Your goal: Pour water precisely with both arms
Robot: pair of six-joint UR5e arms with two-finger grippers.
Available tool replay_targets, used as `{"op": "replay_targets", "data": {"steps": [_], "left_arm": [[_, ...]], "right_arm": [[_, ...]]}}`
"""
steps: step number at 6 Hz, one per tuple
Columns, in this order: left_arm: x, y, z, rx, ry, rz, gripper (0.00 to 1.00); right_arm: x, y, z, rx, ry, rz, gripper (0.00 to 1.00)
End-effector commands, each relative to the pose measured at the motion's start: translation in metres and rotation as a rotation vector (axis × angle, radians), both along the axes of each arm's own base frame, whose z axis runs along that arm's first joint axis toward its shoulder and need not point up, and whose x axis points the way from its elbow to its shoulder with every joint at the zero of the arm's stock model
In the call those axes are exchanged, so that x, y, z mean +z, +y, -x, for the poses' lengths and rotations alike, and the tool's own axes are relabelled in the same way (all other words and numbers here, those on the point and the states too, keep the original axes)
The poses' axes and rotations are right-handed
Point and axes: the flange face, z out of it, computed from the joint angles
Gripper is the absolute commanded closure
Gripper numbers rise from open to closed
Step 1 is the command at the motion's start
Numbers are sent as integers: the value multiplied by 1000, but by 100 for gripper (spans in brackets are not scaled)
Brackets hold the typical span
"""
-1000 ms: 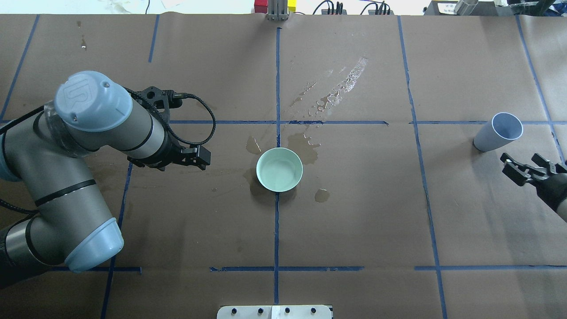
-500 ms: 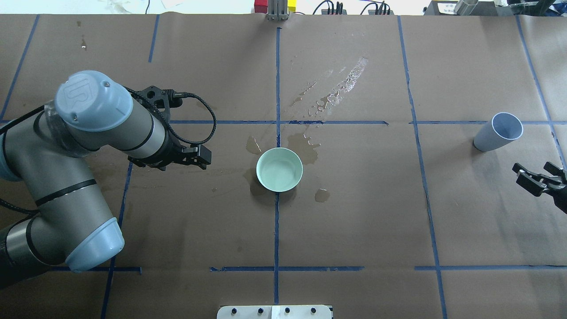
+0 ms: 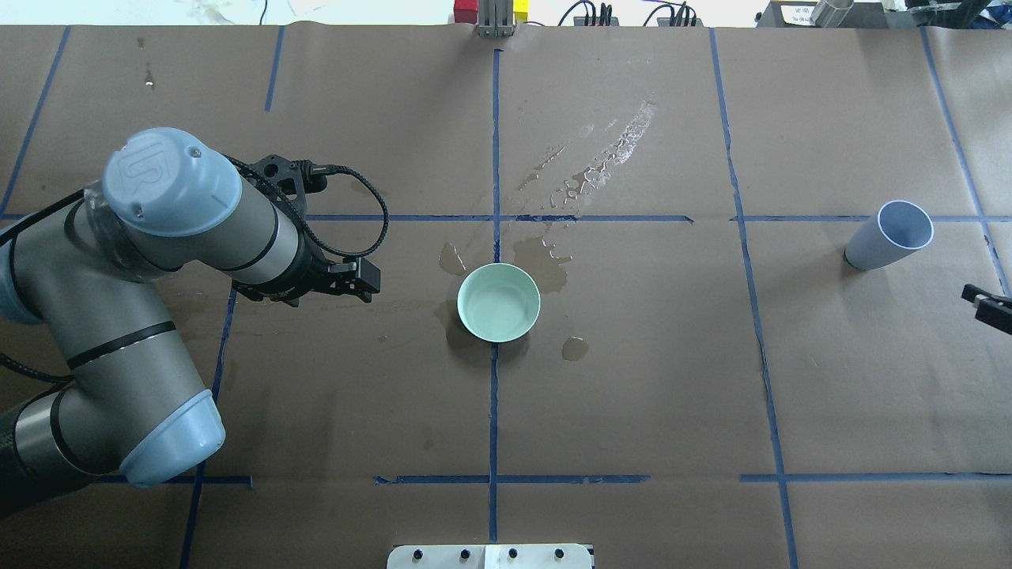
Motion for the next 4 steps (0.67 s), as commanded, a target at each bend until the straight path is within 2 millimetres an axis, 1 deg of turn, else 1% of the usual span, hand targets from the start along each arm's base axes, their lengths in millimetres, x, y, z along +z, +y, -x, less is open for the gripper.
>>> {"op": "replay_targets", "data": {"steps": [1,2,3,4], "left_arm": [[1,0,-4,3,-4,1,0],[1,4,-8,3,-3,13,0],[0,7,-11,5,-2,17,0],[0,7,-12,5,-2,18,0]], "right_arm": [[-2,-11,-64,-84,-4,33,0],[-2,-22,-90,-130,4,56,0],[3,-29,-113,-185,41,83,0],[6,-37,-127,-225,26,154,0]]}}
